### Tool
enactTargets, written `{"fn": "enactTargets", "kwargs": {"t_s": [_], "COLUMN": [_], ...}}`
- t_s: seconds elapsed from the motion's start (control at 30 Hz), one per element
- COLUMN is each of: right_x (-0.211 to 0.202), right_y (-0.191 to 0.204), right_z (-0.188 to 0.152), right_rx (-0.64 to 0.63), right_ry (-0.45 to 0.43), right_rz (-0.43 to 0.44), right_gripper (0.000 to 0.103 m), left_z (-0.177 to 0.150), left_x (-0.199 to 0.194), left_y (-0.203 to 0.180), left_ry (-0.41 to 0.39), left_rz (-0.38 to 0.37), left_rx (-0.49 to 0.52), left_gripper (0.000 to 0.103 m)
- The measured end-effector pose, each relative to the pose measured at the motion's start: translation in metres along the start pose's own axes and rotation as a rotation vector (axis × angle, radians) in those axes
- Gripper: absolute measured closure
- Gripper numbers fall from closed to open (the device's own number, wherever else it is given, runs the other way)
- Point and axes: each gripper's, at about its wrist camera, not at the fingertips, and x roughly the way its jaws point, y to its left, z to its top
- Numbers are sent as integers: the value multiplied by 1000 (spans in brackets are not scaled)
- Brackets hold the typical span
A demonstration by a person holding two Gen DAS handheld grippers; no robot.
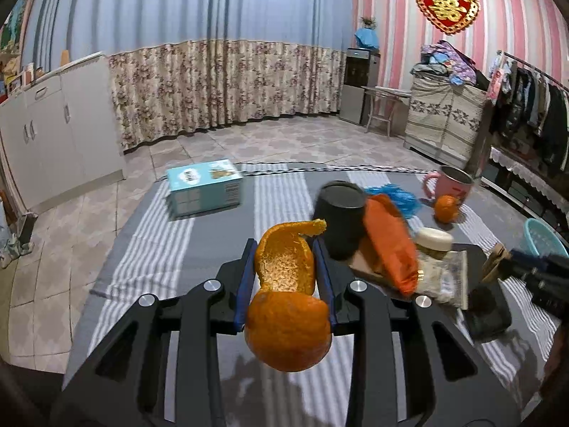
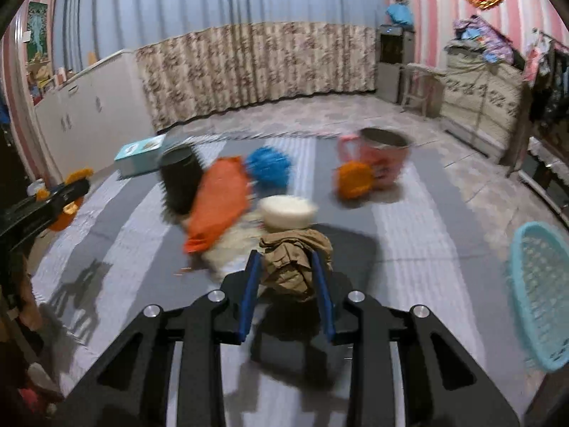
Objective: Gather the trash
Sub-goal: 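Grasp the brown crumpled wrapper with the right tool while the left holds the peel, then carry peel and wrapper to the blue basket and release both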
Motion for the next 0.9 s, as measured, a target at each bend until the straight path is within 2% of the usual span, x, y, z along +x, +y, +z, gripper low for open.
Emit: {"fn": "enactTargets", "kwargs": {"t_s": [0.33,0.5,0.63,0.9], "right_x": [-51,-65,-66,-64], "right_y": [-148,-210,-251,-301], "right_z": [3,-6,-9,-22], "right_rx": [55,174,211,302], "right_ry": [-58,-89,-91,-81], "right_rz": [-232,-279,-330,-370], "right_gripper": [73,73,73,73], "left_z": [6,11,19,22], "left_x": [8,10,12,13], "left_y": [-83,-138,-190,-308], "left_ry": [-2,-9,-25,-32], "left_rz": [-73,-126,-195,-368], "left_rx": [53,98,133,204], "left_gripper": [72,72,72,72]}}
